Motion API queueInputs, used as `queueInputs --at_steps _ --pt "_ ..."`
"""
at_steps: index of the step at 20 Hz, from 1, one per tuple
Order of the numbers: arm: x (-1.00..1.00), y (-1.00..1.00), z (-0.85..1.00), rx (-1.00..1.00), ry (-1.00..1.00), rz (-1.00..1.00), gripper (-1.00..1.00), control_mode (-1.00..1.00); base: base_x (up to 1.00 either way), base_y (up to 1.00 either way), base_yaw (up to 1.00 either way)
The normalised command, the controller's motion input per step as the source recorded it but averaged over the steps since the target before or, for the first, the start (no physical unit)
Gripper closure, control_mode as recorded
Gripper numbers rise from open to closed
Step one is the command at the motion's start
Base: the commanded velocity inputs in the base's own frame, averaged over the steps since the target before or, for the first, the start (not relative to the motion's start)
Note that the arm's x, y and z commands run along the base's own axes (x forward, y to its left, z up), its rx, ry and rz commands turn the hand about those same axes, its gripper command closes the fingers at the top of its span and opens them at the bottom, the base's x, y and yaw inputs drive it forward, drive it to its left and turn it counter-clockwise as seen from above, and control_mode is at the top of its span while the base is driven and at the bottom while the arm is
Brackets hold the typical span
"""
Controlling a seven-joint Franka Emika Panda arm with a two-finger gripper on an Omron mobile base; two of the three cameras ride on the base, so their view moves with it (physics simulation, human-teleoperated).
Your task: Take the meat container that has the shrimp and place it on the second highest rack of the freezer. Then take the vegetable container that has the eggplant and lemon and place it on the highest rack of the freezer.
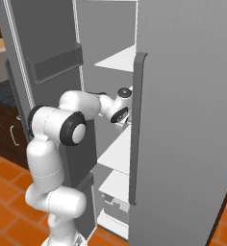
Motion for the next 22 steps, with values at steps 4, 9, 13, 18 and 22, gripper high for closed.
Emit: queueInputs --at_steps 4,9,13,18,22 --pt "0.41 0.00 0.00 0.00 -0.01 0.00 1.00 -1.00 0.00 0.00 0.00" --pt "0.43 0.07 -0.32 0.00 0.00 0.01 1.00 -1.00 0.00 0.00 0.00" --pt "0.29 0.00 -0.22 0.02 0.00 0.09 1.00 -1.00 0.00 0.00 0.00" --pt "0.21 0.26 -0.34 0.01 -0.04 0.11 -1.00 -1.00 0.00 0.00 0.00" --pt "0.00 0.63 -0.04 -0.01 -0.27 0.00 -1.00 -1.00 0.00 0.00 0.00"
